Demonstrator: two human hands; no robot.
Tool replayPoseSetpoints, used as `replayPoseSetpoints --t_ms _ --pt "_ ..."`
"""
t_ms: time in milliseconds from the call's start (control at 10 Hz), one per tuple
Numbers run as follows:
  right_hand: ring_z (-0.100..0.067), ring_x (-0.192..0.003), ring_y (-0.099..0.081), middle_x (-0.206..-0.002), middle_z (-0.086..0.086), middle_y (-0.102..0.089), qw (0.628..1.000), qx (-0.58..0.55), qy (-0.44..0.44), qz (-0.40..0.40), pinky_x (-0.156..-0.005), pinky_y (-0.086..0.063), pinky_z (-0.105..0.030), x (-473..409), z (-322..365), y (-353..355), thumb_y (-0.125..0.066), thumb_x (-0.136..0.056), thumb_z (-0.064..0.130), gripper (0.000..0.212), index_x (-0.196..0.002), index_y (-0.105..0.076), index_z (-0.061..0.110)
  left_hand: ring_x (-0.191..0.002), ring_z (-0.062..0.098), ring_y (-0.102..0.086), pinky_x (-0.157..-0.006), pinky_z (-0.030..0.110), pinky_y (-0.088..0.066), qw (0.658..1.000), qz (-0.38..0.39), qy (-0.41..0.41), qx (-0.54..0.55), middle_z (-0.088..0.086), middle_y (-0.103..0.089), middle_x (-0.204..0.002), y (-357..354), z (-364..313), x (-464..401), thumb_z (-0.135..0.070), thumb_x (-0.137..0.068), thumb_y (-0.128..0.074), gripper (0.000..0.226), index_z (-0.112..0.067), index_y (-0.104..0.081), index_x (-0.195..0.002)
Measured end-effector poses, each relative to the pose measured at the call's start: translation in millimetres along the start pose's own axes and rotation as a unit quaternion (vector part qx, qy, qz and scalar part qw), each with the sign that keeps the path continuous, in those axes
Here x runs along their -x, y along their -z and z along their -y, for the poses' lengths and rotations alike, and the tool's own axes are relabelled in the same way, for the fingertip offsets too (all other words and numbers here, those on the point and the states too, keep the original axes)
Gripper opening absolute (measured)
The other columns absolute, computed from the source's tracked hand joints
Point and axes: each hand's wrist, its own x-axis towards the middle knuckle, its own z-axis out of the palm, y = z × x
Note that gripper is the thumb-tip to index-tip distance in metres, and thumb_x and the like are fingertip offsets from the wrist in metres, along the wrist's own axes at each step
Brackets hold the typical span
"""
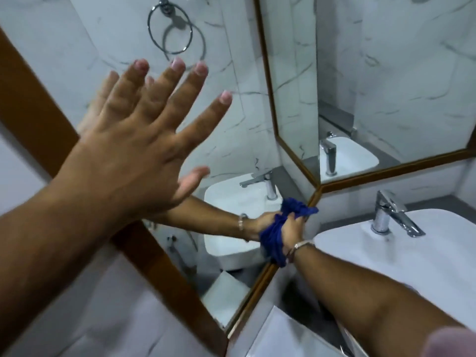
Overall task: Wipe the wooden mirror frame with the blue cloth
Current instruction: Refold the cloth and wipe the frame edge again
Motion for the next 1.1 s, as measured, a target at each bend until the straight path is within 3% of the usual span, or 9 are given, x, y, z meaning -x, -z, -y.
replayPoseSetpoints --t_ms 200,300,400,500,600,700,800,1000,1100 --pt "-0.037 -0.132 -0.041 -0.15 -0.015 -0.037 0.996 -0.071 -0.046 -0.014 -0.112 -0.03 -0.051 -55 31 2 -0.03 -0.101 0.014 0.056 -0.152 -0.011 0.026 -0.154 0.038 -0.006 -0.123 0.056 -0.002 0.997 0.061 -0.016 -0.037 0.022 -0.007 -0.167 -4 -4 -1 -0.068 -0.09 -0.034 0.092 -0.016 -0.01 -0.162" --pt "-0.039 -0.131 -0.042 -0.148 -0.016 -0.039 0.995 -0.095 -0.041 -0.018 -0.111 -0.031 -0.05 -39 20 2 -0.032 -0.101 0.016 0.054 -0.151 -0.015 0.028 -0.155 0.038 -0.006 -0.123 0.056 -0.002 0.995 0.071 -0.022 -0.074 0.022 -0.007 -0.167 -5 -3 0 -0.069 -0.09 -0.032 0.092 -0.016 -0.009 -0.162" --pt "-0.032 -0.133 -0.039 -0.15 -0.014 -0.035 0.998 -0.046 -0.031 -0.001 -0.114 -0.028 -0.045 9 -30 -12 -0.038 -0.1 0.018 0.055 -0.151 -0.017 0.023 -0.155 0.038 -0.006 -0.123 0.055 0.001 0.993 0.091 -0.009 -0.07 0.021 -0.007 -0.167 -4 -5 1 -0.068 -0.091 -0.03 0.09 -0.017 -0.007 -0.162" --pt "-0.027 -0.083 -0.052 -0.096 -0.03 -0.052 0.915 -0.288 0.214 0.186 -0.085 -0.037 -0.021 0 -60 -11 -0.042 -0.1 0.01 0.032 -0.124 -0.045 -0.01 -0.154 0.038 -0.01 -0.124 0.055 0.0 0.993 0.097 -0.011 -0.07 0.021 -0.01 -0.167 -4 -6 0 -0.067 -0.091 -0.033 0.09 -0.017 -0.011 -0.162" --pt "-0.031 -0.098 -0.051 -0.092 -0.011 -0.058 0.926 -0.267 0.155 0.217 -0.082 -0.028 -0.015 4 -63 -10 -0.036 -0.103 0.007 0.028 -0.092 -0.056 0.023 -0.154 0.038 -0.011 -0.124 0.057 -0.003 0.993 0.091 -0.039 -0.059 0.02 -0.013 -0.167 -5 -3 -10 -0.069 -0.09 -0.033 0.089 -0.019 -0.013 -0.162" --pt "-0.028 -0.144 -0.02 -0.152 0.005 -0.033 0.996 -0.021 0.048 0.074 -0.118 -0.019 -0.031 35 -55 -19 -0.04 -0.102 0.016 0.04 -0.142 -0.04 0.021 -0.154 0.037 -0.011 -0.123 0.058 -0.008 0.993 0.089 -0.056 -0.056 0.018 -0.014 -0.167 -8 2 -21 -0.072 -0.09 -0.035 0.09 -0.022 -0.015 -0.161" --pt "-0.034 -0.134 -0.039 -0.15 -0.014 -0.037 1.0 -0.015 0.003 -0.01 -0.114 -0.028 -0.047 13 -16 -12 -0.036 -0.102 0.028 0.05 -0.15 -0.022 0.02 -0.154 0.037 -0.01 -0.123 0.057 -0.008 0.991 0.093 -0.068 -0.068 0.018 -0.013 -0.167 -9 3 -22 -0.074 -0.089 -0.035 0.092 -0.021 -0.015 -0.161" --pt "-0.034 -0.113 -0.054 -0.133 -0.015 -0.054 0.996 -0.056 -0.058 -0.028 -0.096 -0.039 -0.043 -81 20 -5 -0.031 -0.099 0.026 0.049 -0.146 -0.024 0.039 -0.154 0.038 -0.012 -0.123 0.057 -0.006 0.993 0.074 -0.063 -0.069 0.019 -0.014 -0.167 -10 11 -23 -0.075 -0.091 -0.033 0.092 -0.019 -0.015 -0.161" --pt "-0.036 -0.118 -0.052 -0.136 -0.016 -0.052 0.997 -0.048 -0.056 -0.037 -0.099 -0.038 -0.045 -67 20 -4 -0.031 -0.1 0.021 0.045 -0.144 -0.031 0.032 -0.154 0.037 -0.012 -0.124 0.055 0.0 0.995 0.043 -0.057 -0.063 0.019 -0.015 -0.167 -7 22 -25 -0.073 -0.092 -0.031 0.089 -0.019 -0.016 -0.161"
